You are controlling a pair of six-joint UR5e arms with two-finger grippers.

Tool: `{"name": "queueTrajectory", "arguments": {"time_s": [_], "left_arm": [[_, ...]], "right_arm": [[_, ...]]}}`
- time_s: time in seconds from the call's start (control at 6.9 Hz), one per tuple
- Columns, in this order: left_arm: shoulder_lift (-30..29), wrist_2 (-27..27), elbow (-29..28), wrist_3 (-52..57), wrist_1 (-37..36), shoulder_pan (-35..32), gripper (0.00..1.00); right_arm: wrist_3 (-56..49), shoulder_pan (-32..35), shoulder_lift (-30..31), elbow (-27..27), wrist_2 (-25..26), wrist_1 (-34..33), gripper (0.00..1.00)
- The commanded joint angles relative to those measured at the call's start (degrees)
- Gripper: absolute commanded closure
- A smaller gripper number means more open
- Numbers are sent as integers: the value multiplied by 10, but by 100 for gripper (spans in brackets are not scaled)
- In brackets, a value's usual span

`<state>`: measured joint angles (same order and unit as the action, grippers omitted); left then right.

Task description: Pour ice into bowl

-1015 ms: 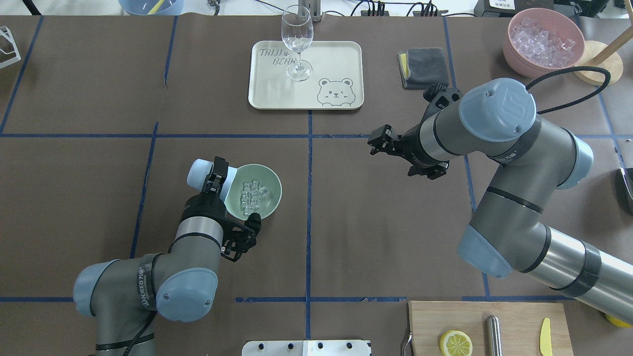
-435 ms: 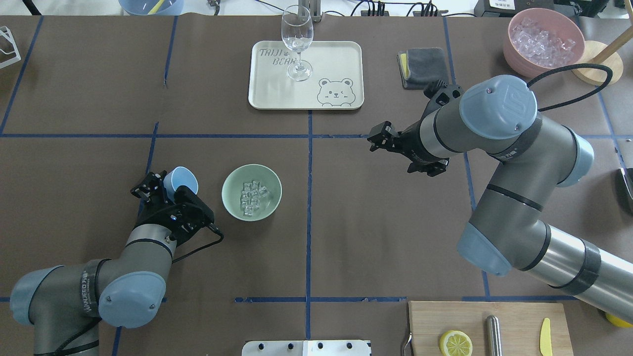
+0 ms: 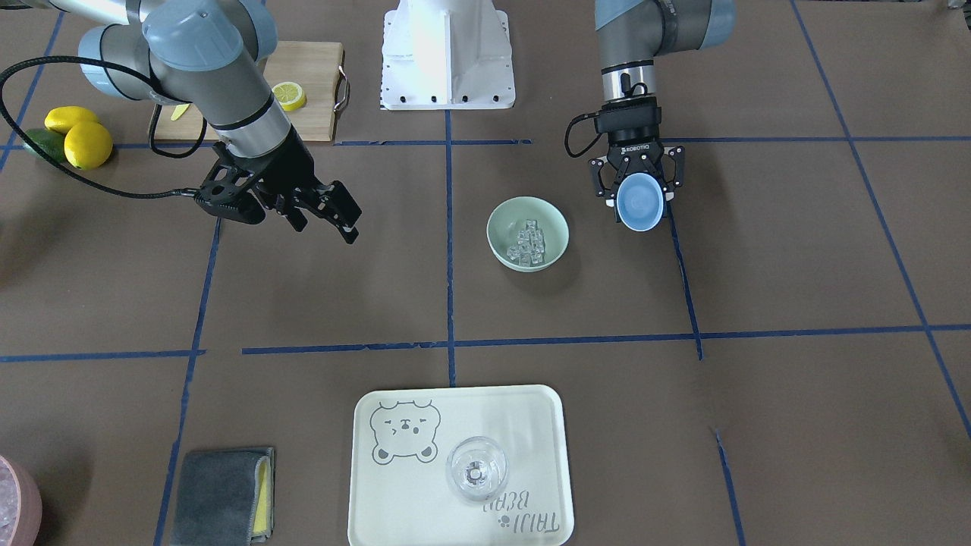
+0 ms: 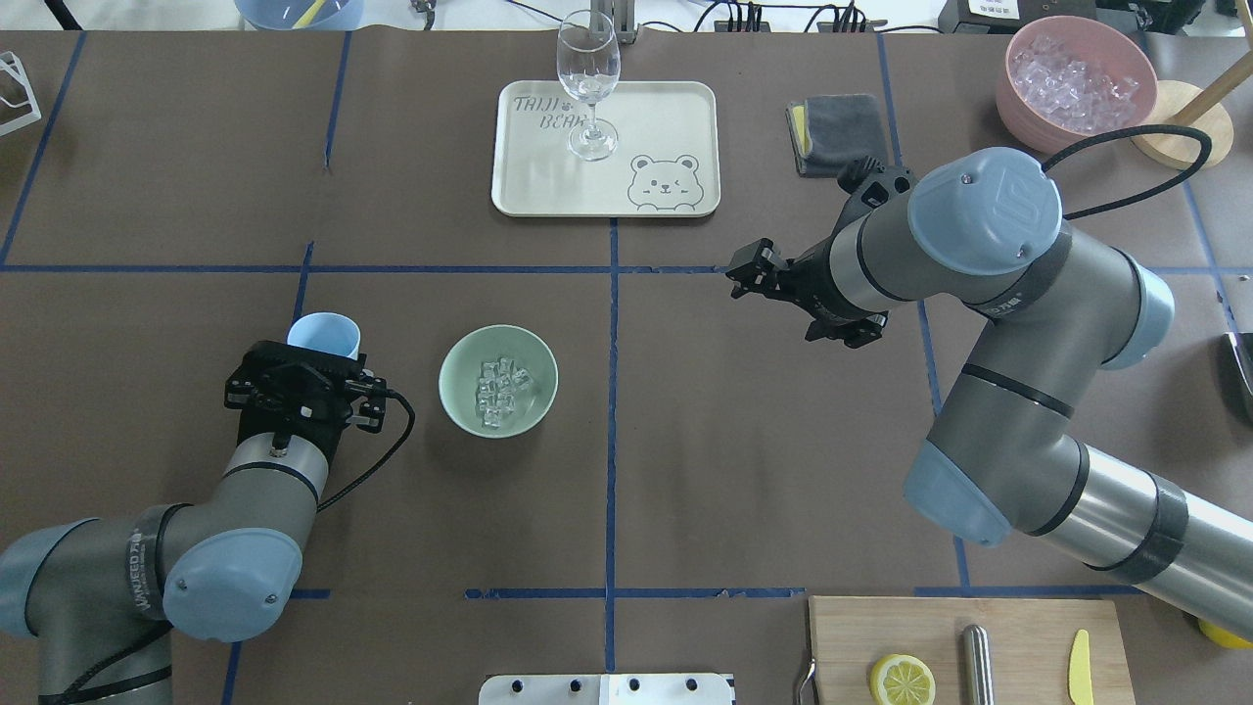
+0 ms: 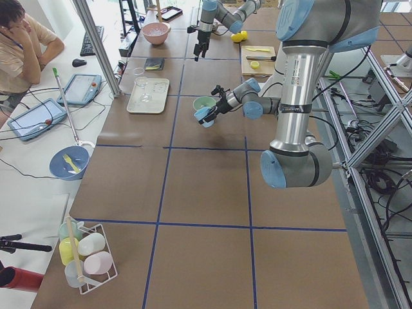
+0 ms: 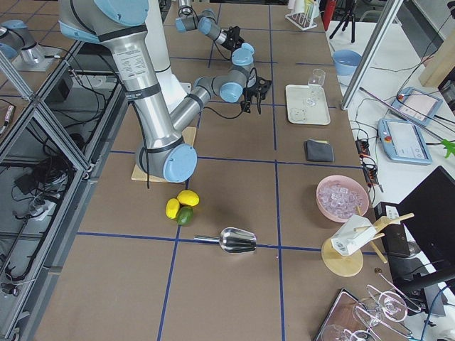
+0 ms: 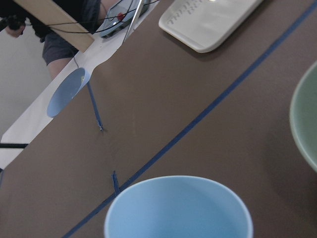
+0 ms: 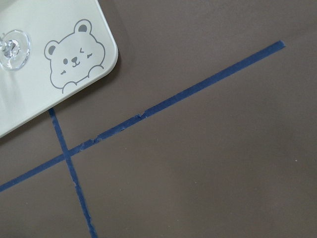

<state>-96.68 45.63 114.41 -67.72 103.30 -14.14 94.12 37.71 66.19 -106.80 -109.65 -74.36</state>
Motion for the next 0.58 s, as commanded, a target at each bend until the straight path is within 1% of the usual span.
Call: {"name": "queueTrajectory", "arguments": {"time_s": [0.0, 0.15, 0.29, 0.44], "left_arm": [[74, -55, -4, -47, 124, -5, 100], [137, -68, -8, -45, 216, -5, 100], [151, -66, -41, -18, 323, -5, 100], [174, -68, -96, -5, 404, -5, 100]], "right_arm": [[-1, 0, 0, 0, 0, 0, 0], [0, 0, 0, 0, 0, 0, 0], [0, 0, 0, 0, 0, 0, 0], [0, 0, 0, -1, 0, 0, 0]]}}
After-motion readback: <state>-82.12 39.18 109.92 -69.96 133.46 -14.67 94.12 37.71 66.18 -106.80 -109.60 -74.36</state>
